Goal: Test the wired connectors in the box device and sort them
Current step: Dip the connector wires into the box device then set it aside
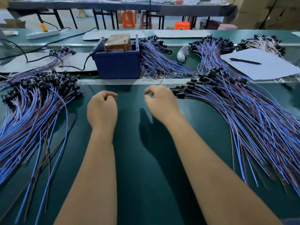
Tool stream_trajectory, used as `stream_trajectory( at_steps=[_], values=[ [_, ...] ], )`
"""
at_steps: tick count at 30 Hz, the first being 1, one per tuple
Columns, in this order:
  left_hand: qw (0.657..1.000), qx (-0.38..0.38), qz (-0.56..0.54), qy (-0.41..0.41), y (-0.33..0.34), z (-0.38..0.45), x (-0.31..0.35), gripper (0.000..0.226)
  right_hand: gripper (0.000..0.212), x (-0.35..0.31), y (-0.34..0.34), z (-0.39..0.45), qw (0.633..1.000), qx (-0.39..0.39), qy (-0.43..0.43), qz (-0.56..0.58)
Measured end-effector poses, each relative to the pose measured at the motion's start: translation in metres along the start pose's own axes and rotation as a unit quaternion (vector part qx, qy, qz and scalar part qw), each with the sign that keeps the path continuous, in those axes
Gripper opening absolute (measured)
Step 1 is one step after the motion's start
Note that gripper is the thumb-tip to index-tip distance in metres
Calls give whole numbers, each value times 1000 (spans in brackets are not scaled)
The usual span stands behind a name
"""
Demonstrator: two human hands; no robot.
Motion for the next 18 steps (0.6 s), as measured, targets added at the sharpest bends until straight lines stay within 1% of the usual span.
stream_trajectory(
  at_steps=[2,3,4,7,9,12,14,16,18],
  values=[
    [996,55,54,45,-12,8,0,29,25,-24,22,-9,997,-39,-11,65],
    [994,62,71,63,-14,12,0,29,25,-31,31,-12,995,-52,-10,86],
    [991,55,94,75,-13,15,0,29,25,-35,38,-15,993,-61,-6,98],
    [973,-3,211,93,-5,14,-1,30,26,-32,52,-18,994,-64,-3,87],
    [963,-15,252,92,-3,14,-2,29,25,-26,55,-17,993,-56,1,100],
    [955,20,287,76,-10,18,-6,30,21,-21,54,-17,986,-54,23,156],
    [950,38,307,48,-17,21,-13,34,19,-17,54,-18,979,-58,40,190],
    [949,21,314,-2,-21,23,-21,37,18,-16,54,-20,975,-61,48,207],
    [945,-16,324,-45,-22,24,-28,37,18,-16,52,-21,975,-65,48,209]
  ],
)
Point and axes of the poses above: each hand's wrist, its own z-axis towards the middle knuckle, its own y-axis out of the palm, x = y × z, the point moved 7 cm from there along z, towards the middle knuckle, and after that the axes turned 15 degrees about x, right-handed, at the moved point
